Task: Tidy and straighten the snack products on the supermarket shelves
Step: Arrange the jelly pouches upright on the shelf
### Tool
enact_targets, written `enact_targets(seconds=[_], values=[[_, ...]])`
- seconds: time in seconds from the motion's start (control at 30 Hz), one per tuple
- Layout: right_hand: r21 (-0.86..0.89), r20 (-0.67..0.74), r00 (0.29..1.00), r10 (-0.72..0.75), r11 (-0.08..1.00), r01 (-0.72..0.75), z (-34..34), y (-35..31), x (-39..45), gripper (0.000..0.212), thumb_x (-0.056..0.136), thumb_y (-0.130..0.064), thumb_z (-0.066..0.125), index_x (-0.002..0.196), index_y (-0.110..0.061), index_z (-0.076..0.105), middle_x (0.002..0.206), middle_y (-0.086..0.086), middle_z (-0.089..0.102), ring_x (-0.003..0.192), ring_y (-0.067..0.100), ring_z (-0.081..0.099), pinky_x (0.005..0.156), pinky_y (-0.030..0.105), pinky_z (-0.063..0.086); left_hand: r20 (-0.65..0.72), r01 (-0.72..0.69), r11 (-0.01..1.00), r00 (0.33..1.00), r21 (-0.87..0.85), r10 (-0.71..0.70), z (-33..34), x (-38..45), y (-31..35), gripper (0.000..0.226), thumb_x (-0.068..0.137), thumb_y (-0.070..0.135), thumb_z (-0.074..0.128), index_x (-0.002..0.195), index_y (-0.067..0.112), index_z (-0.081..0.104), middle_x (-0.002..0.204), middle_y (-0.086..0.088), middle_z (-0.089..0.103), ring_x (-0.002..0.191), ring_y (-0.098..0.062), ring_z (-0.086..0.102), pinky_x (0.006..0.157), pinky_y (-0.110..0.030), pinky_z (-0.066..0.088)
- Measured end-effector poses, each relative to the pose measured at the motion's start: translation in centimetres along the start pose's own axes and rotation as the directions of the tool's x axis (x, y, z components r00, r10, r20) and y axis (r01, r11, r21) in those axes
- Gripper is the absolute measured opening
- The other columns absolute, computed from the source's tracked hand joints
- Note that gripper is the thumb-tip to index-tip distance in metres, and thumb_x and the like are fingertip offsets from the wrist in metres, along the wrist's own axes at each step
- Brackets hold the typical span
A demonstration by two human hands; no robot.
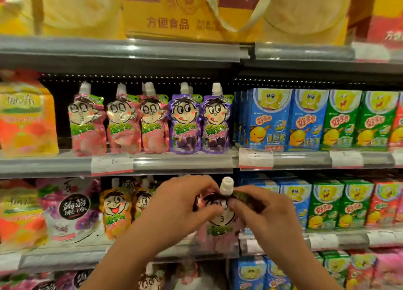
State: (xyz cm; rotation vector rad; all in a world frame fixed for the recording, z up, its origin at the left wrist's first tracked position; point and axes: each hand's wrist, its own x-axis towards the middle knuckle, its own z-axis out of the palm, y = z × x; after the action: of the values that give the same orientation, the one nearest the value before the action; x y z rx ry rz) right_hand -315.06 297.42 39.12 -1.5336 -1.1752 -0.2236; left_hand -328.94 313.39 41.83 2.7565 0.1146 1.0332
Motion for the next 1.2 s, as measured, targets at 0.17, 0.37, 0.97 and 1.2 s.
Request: enact_targets(seconds=[0.17, 0.37, 0.97, 1.2], values=[[0.011, 0.011, 1.0, -0.023, 1.0, 0.023, 0.7, -3.1, 3.4, 0.008, 0.092, -0.027, 0.072, 0.086, -0.031, 0.076, 0.071, -0.005, 0.072, 0.062, 0.016, 0.068, 0.063, 0.042, 0.058, -0.093, -0.095, 0.984, 0.99, 0.15, 0.109, -2.7, 1.7, -2.9, 0.033, 0.083, 0.057, 0.06, 0.106, 0.035, 0.065, 0.095, 0.019, 0.064, 0.093, -0.009, 0.052, 0.077, -0.034, 0.048], [-0.092, -0.096, 0.992, -0.079, 0.993, 0.07, -1.0, -5.9, 8.3, 0.007, 0.096, -0.025, 0.067, 0.098, -0.029, 0.072, 0.083, -0.006, 0.073, 0.065, 0.018, 0.072, 0.071, 0.046, 0.061, -0.155, -0.05, 0.995, 0.986, 0.082, 0.063, -3.0, 1.0, -8.9, 0.033, 0.083, 0.047, 0.061, 0.108, 0.028, 0.071, 0.127, 0.021, 0.065, 0.128, -0.01, 0.051, 0.103, -0.044, 0.047], [-0.457, -0.08, 0.986, -0.143, 0.885, 0.091, 1.0, -5.2, 19.4, 0.051, 0.081, -0.042, 0.073, 0.125, -0.023, 0.059, 0.111, -0.003, 0.067, 0.098, 0.023, 0.067, 0.081, 0.053, 0.058, -0.062, -0.082, 0.994, 0.995, -0.077, 0.077, -4.0, -0.8, -13.0, 0.057, 0.089, 0.043, 0.063, 0.145, 0.035, 0.054, 0.157, 0.015, 0.042, 0.149, 0.004, 0.024, 0.127, -0.028, 0.008], [-0.422, -0.104, 0.974, -0.201, 0.896, 0.14, -1.1, -6.1, 17.3, 0.026, 0.087, -0.034, 0.077, 0.099, -0.012, 0.07, 0.088, 0.008, 0.071, 0.071, 0.018, 0.073, 0.057, 0.036, 0.061, -0.064, -0.051, 0.996, 0.997, -0.073, 0.046, -3.7, -0.8, -12.7, 0.06, 0.087, 0.043, 0.063, 0.145, 0.033, 0.053, 0.157, 0.011, 0.044, 0.149, 0.001, 0.027, 0.127, -0.035, 0.01]])
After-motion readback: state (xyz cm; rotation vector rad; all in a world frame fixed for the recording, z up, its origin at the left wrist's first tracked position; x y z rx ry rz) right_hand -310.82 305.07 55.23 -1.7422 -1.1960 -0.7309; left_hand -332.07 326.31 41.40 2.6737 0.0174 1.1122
